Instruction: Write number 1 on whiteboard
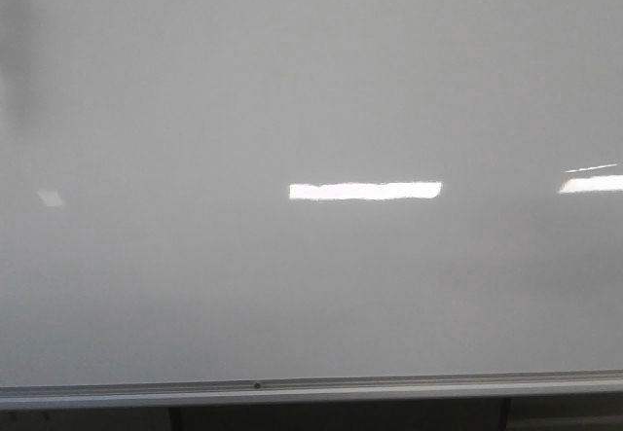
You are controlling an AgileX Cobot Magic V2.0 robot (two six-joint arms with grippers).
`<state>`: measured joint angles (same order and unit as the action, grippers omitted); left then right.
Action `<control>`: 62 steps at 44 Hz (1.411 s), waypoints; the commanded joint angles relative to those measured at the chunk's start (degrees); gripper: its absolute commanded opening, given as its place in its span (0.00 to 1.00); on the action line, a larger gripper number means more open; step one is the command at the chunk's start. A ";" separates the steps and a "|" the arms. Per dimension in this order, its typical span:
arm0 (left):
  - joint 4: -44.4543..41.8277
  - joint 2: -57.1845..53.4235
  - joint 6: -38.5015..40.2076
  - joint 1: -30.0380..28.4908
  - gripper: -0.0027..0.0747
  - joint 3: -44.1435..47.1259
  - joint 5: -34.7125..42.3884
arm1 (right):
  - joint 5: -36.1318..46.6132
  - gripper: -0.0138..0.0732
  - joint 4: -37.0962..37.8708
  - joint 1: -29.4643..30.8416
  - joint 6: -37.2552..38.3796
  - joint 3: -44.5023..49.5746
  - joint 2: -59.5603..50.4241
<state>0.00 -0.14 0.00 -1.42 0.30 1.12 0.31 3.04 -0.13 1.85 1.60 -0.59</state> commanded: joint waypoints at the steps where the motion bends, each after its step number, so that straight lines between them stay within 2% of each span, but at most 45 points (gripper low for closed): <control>1: 0.00 -1.12 0.00 0.14 0.01 1.14 7.23 | 5.09 0.08 -0.05 0.29 0.05 -0.12 -0.88; 6: 0.00 -1.12 0.00 0.14 0.01 -0.48 9.19 | 4.33 0.08 -0.05 0.29 0.05 -1.71 -0.88; 14: 0.00 -0.74 0.00 0.14 0.01 -8.08 6.15 | -1.37 0.08 -0.05 0.29 0.05 -8.75 -0.76; 24: 0.00 4.24 0.00 0.14 0.01 -21.55 -3.54 | -10.84 0.08 -0.05 0.29 0.05 -21.88 4.16; 30: -2.11 10.14 0.00 0.14 0.01 -29.07 -10.59 | -18.41 0.08 -0.05 0.29 0.05 -29.50 9.97; 37: -2.56 16.96 0.00 0.14 0.01 -35.12 -15.38 | -25.48 0.08 -0.05 0.29 0.05 -36.73 17.38; 48: -2.56 25.73 0.00 0.14 0.01 -37.09 -18.67 | -34.75 0.08 -0.05 0.29 0.05 -43.09 28.67; 62: -1.98 32.40 0.00 0.14 0.01 -36.30 -20.51 | -35.52 0.08 -0.05 0.29 0.05 -42.16 36.82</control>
<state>-2.43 30.64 0.00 -1.42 -34.81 -22.99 -38.91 2.82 -0.13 1.85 -39.42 34.22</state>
